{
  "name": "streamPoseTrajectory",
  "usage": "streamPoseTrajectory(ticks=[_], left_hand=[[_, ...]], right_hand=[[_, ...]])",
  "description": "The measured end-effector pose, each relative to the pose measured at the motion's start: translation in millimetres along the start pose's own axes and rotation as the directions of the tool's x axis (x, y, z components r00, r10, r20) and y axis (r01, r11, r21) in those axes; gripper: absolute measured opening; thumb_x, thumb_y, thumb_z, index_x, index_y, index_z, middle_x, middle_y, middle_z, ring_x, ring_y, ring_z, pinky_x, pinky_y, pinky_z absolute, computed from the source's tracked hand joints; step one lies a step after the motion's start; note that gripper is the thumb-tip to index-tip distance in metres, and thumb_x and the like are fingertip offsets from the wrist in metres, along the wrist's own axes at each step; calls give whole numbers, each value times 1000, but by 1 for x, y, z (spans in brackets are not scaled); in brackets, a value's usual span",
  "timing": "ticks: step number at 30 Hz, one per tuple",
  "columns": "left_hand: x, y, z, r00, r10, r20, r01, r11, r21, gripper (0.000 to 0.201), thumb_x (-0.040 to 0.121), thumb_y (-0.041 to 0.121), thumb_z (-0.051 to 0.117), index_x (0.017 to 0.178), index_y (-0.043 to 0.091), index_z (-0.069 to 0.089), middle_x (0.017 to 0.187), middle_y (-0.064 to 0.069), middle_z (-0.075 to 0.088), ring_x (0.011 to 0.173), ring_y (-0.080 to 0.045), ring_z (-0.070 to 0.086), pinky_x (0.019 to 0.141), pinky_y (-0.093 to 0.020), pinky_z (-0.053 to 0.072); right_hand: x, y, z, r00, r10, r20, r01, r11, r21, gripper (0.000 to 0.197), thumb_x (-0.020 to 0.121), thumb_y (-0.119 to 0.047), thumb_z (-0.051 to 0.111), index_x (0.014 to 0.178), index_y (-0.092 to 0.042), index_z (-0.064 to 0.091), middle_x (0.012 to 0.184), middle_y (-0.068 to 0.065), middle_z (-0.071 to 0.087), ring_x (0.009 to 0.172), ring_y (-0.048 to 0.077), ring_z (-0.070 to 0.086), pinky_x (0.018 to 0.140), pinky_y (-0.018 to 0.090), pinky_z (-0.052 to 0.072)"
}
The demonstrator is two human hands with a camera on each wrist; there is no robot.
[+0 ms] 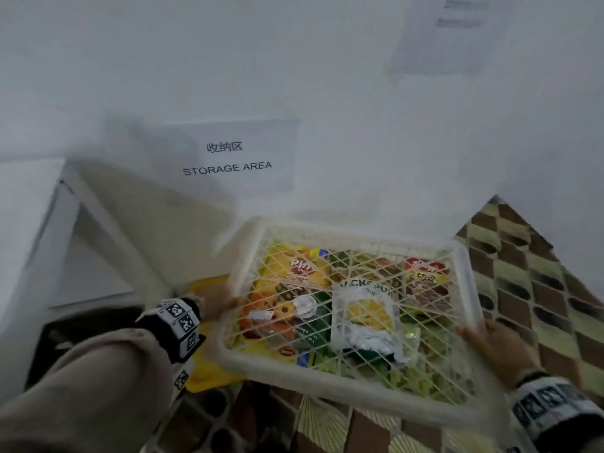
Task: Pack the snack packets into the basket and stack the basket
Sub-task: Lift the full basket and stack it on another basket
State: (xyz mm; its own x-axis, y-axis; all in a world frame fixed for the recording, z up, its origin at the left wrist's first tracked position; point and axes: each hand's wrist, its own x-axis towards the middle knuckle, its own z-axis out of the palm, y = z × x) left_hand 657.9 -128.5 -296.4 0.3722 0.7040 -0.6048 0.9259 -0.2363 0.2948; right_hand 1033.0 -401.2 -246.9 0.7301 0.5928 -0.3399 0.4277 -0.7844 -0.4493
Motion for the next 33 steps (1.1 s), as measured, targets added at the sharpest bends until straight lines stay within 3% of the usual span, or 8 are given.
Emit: streamPoseTrajectory(ticks=[3,5,13,21,24,27,30,33], left_hand=[[31,-48,21,991,-134,6,133,977,-166,64,74,73,49,98,14,51,96,-4,58,89,-21,57,84,-36,45],[13,-46,18,987,-156,27,158,971,-179,52,84,60,49,101,11,52,100,-8,59,95,-26,59,81,-33,43],[48,-109,46,960,-280,15,274,922,-276,57,80,71,38,57,18,33,57,3,35,54,-15,38,52,-25,26],[95,-170,106,958,-285,-14,267,915,-304,95,18,103,4,52,17,26,51,0,24,47,-12,24,49,-26,18],[108,-180,121,938,-347,11,330,882,-337,85,39,99,19,56,16,27,58,0,27,57,-16,32,56,-31,20],[121,-186,137,913,-407,37,396,860,-321,53,86,58,41,58,16,25,60,-1,26,60,-19,34,55,-31,20],[129,-192,154,893,-451,12,435,854,-284,41,95,34,43,61,17,27,65,-2,32,72,-18,40,63,-28,25],[132,-196,163,888,-457,-45,421,849,-319,40,94,29,48,61,19,27,64,2,31,76,-19,40,64,-28,21]], right_hand=[[46,-22,39,995,-25,95,28,999,-23,36,83,-33,65,83,3,61,77,20,63,70,30,58,66,35,45],[57,-30,57,994,-42,101,43,999,-10,38,81,-32,67,85,5,62,79,22,64,74,34,60,72,41,49],[132,-71,175,955,-112,274,140,987,-85,32,82,-28,68,89,2,57,78,20,59,69,28,52,63,31,39],[184,-73,271,928,-130,348,179,977,-114,79,68,-67,54,101,4,57,94,24,62,84,34,57,74,35,41],[197,-70,300,924,-129,359,185,974,-128,90,53,-78,46,96,0,58,86,19,60,80,31,56,72,35,42],[207,-70,319,929,-125,350,189,970,-155,71,73,-61,62,102,5,57,94,24,63,86,36,59,70,32,40],[214,-66,332,942,-153,300,189,977,-97,85,51,-76,44,90,-2,55,79,18,59,75,31,57,67,30,37],[220,-59,338,945,-167,282,200,976,-91,67,69,-63,61,86,2,55,75,19,59,73,32,57,64,31,36]])
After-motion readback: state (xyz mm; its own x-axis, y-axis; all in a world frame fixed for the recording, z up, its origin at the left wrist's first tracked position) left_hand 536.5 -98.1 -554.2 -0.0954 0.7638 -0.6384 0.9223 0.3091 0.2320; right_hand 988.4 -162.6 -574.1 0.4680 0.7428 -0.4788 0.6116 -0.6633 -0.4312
